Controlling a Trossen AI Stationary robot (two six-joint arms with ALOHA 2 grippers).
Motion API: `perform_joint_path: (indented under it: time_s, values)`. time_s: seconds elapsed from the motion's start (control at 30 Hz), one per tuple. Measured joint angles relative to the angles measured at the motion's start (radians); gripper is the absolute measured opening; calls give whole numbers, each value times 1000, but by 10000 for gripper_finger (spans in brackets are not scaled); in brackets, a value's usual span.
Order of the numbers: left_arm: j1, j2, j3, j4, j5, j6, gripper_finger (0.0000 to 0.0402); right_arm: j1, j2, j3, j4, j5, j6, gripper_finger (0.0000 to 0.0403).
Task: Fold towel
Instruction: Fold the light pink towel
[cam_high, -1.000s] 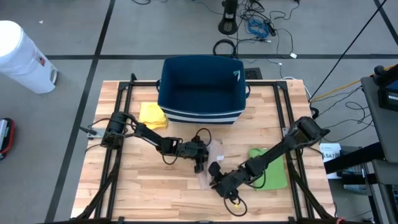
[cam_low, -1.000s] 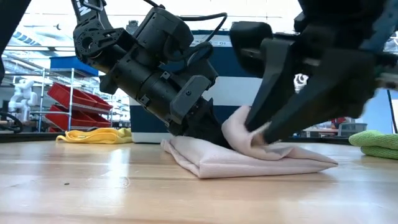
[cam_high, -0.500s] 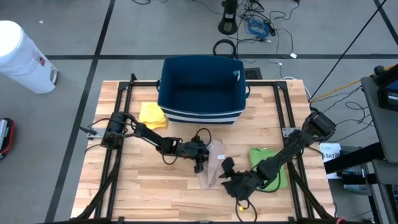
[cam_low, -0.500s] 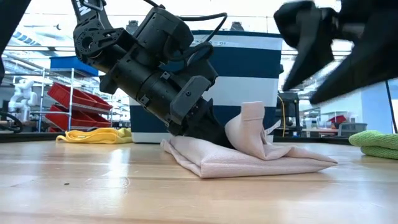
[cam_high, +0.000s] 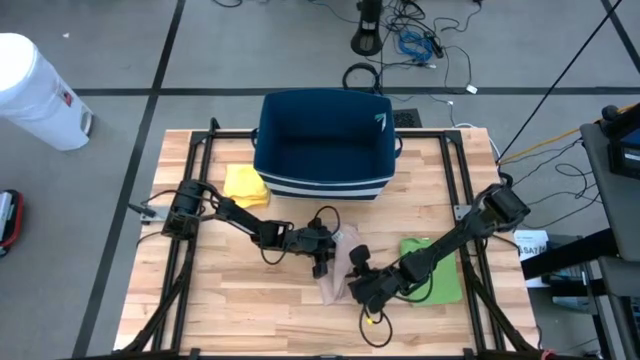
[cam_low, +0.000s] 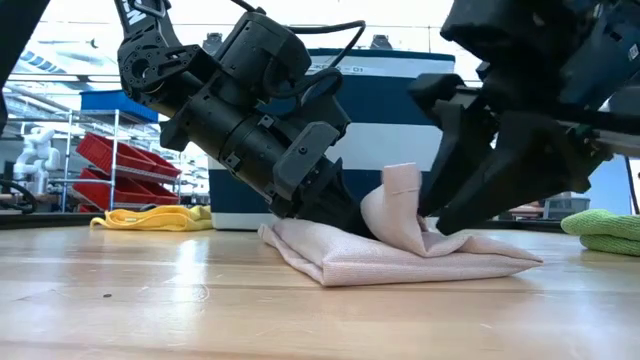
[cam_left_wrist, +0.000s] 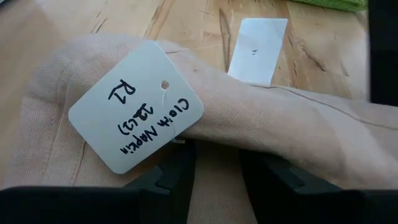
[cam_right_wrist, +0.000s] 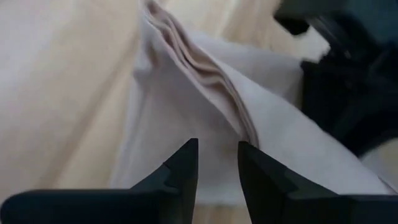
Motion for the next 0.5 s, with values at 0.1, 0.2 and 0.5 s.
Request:
perform_joint_path:
  time_s: [0.1,0.2,0.5]
  values:
    - [-3,0,0,0,0,0,137,-12,16,0,70,-39,-24,94]
    - [-3,0,0,0,0,1,137,-26,30,0,99,-79,-28,90]
    - [-10,-23,-3,-6,1,32,137,-31,105,2,149,-71,-26,88]
